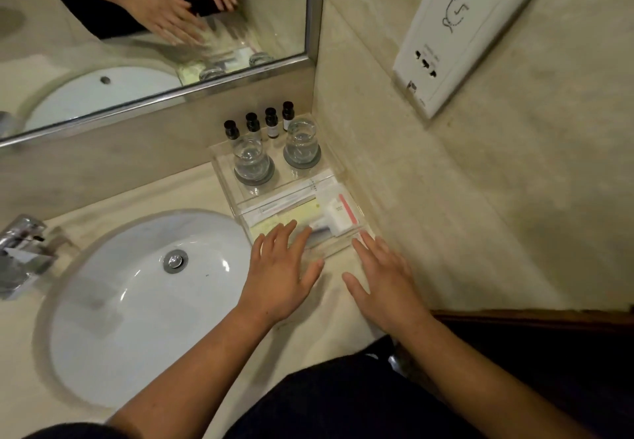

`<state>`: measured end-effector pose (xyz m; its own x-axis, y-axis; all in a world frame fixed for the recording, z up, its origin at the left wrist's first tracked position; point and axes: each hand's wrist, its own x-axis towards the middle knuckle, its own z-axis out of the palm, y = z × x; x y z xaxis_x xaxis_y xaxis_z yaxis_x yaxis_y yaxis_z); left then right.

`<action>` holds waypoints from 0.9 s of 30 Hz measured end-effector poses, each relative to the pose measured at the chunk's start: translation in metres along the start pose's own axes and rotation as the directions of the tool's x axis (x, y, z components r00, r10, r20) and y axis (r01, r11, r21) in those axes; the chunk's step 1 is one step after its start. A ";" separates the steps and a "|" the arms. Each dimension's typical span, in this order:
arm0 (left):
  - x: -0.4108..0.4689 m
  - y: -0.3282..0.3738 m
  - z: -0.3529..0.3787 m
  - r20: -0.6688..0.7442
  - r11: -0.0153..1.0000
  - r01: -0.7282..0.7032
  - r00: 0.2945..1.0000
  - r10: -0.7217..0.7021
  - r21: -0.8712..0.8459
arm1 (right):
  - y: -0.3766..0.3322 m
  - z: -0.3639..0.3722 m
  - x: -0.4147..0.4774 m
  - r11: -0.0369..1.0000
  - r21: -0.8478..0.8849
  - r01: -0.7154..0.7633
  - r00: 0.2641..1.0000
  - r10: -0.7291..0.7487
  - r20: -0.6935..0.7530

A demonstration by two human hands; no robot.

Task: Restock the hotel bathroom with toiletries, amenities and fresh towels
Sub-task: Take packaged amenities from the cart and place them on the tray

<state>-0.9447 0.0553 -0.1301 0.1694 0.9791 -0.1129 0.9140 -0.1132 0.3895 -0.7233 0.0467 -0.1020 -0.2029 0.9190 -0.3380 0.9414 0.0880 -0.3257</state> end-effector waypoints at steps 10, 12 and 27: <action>-0.064 0.031 0.002 0.103 0.987 -0.153 0.984 0.148 0.040 | -0.002 0.020 -0.087 0.982 0.145 -0.123 0.981 0.142 -0.130; -0.072 0.037 0.002 0.117 0.981 -0.190 0.976 0.183 0.049 | -0.002 0.023 -0.104 0.976 0.172 -0.133 0.976 0.159 -0.147; -0.113 0.116 0.018 0.173 0.922 -0.385 0.912 0.372 0.045 | 0.028 0.037 -0.209 0.933 0.277 -0.230 0.918 0.303 -0.257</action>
<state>-0.8512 -0.0715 -0.0891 0.5583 0.8214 -0.1167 0.7942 -0.4885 0.3614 -0.6647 -0.1568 -0.0731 0.1681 0.9688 -0.1822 0.8501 -0.2360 -0.4707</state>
